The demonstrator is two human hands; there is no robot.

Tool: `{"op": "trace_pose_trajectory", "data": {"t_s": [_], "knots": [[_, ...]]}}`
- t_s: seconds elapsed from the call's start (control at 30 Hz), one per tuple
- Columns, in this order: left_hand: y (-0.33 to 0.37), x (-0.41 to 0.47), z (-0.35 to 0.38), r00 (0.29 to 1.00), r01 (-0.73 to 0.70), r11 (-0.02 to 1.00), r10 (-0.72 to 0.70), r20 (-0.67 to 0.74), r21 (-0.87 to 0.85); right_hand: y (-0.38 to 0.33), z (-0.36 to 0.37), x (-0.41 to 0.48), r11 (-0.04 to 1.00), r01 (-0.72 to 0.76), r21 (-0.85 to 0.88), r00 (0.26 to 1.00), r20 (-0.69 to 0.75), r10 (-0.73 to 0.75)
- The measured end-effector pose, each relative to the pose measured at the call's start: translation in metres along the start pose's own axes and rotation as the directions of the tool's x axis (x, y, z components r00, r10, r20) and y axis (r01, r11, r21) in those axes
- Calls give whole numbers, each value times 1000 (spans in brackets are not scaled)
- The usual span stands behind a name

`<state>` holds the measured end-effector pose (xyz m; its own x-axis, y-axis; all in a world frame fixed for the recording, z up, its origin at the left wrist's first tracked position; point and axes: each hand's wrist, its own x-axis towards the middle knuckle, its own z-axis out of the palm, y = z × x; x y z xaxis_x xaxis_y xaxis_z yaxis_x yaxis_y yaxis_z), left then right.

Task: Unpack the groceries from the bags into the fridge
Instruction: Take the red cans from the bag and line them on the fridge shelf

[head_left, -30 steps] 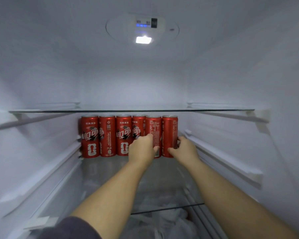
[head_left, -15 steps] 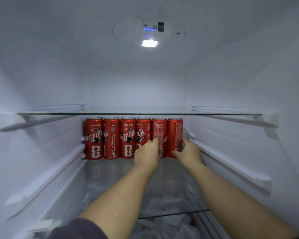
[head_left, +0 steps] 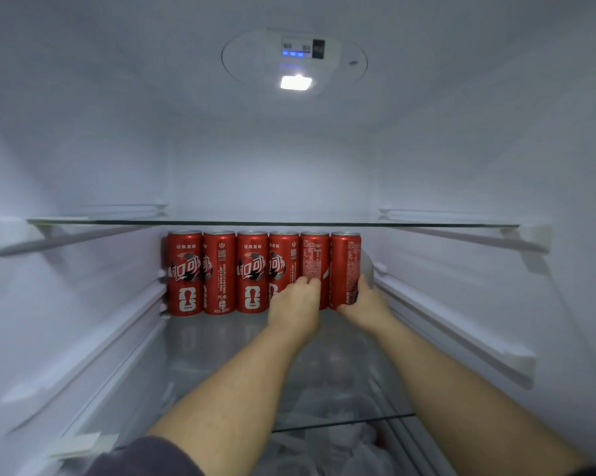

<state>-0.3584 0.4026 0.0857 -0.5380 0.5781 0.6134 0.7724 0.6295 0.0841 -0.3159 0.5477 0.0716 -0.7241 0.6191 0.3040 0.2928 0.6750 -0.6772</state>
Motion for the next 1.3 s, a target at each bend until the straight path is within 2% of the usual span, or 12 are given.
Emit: {"op": "trace_pose_trajectory", "data": {"t_s": [0.13, 0.27, 0.33, 0.5, 0.63, 1.0, 1.17, 1.23, 1.3], "knots": [[4, 0, -4, 987, -144, 986, 149, -53, 88, -2, 2, 0, 1000, -29, -5, 1000, -5, 29], [0, 2, -3, 980, -191, 964, 197, -16, 184, -11, -7, -13, 984, 48, 171, 983, -184, -16], [-3, 2, -4, 979, -201, 950, 198, 38, 238, -11, -10, -16, 970, 89, 227, 976, -216, -39], [-6, 3, -2, 976, -203, 920, 165, 140, 334, -10, -12, -15, 972, 120, 200, 984, -156, -89], [-6, 2, -2, 975, -204, 922, 160, 154, 329, -11, -12, -14, 968, 117, 221, 990, -101, -97], [-5, 2, 0, 973, -190, 911, 126, 191, 366, -11, -14, -20, 959, 176, 224, 984, -72, -164], [-2, 1, -4, 968, -187, 934, 123, 219, 303, -16, -18, -36, 967, 255, 26, 963, -93, -252], [-1, 1, -9, 969, -171, 953, 116, 220, 250, -18, -28, -50, 961, 211, -180, 975, -31, -220], [-1, 1, -20, 966, -154, 968, 105, 235, 200, -21, -45, -72, 877, 197, -439, 980, 83, -179]]}}
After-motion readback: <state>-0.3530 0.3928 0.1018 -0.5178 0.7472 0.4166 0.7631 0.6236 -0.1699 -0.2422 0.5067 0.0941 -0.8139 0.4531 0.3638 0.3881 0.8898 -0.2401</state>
